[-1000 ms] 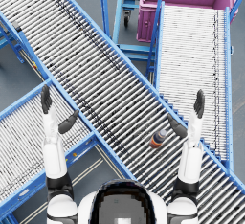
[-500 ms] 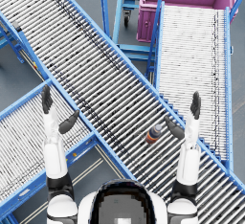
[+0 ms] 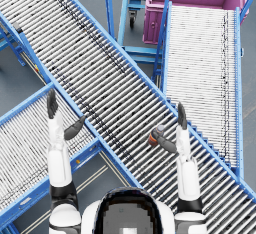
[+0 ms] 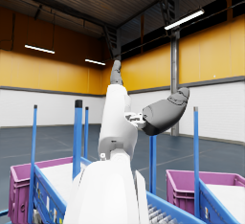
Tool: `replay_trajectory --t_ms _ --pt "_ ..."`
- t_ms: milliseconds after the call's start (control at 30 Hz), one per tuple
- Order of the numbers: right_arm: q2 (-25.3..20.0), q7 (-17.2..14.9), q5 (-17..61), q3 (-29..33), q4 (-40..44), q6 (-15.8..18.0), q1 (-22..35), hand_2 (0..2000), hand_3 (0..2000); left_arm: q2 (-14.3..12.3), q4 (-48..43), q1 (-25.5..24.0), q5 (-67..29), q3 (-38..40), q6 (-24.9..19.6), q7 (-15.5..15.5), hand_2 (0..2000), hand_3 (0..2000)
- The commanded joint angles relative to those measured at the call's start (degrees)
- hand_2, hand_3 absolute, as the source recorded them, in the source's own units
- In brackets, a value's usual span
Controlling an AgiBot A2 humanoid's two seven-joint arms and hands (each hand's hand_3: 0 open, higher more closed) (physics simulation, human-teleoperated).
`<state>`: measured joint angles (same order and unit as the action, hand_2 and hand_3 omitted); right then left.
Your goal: Pick up the oil and place it on the left assembly line, put the cola on the right, and keep Sprite still
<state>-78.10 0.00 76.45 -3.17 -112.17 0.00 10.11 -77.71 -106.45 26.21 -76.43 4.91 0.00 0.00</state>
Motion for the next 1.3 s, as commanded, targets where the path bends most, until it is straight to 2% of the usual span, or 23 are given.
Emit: replay_trajectory --t_ms 33,167,333,433,800,1167,1200,1233,1300 --pt "0.44 0.00 0.00 -3.44 3.83 0.00 -1.63 0 0 -0.02 0.16 0.69 0.00 -0.86 0.00 0.00 0 0" --pt "-0.13 0.00 0.00 -5.81 11.59 0.00 -1.20 0 0 -0.26 0.86 1.06 0.00 -1.57 0.00 0.00 0 0" --pt "-2.38 0.00 0.00 -9.66 23.14 0.00 3.11 0 0 -0.58 2.12 0.57 0.00 -1.88 0.00 0.00 0 0" --pt "-3.36 0.00 0.00 -9.47 30.57 0.00 5.20 0 0 -0.79 3.44 1.15 0.00 -2.72 0.00 0.00 0 0" --pt "-4.41 0.00 -0.01 -13.03 39.93 0.00 4.97 0 0 -1.54 4.87 1.60 0.00 -2.94 0.00 0.00 0 0" --pt "-9.81 0.07 0.00 -15.86 62.29 0.03 16.47 0 0 -2.14 7.29 2.12 0.01 -1.61 0.00 0.00 0 0" --pt "-9.82 0.17 0.00 -15.72 62.86 0.25 16.54 1361 327 -2.19 7.29 2.13 0.01 -1.57 0.00 0.00 0 0" --pt "-9.65 0.27 0.03 -15.64 62.40 -0.34 16.23 2000 653 -2.24 7.29 2.13 0.01 -1.53 0.00 0.00 0 0" --pt "-9.74 0.33 0.04 -15.29 62.84 -0.74 16.65 2000 1307 -2.36 7.00 1.79 0.01 -1.62 0.00 0.00 0 0"
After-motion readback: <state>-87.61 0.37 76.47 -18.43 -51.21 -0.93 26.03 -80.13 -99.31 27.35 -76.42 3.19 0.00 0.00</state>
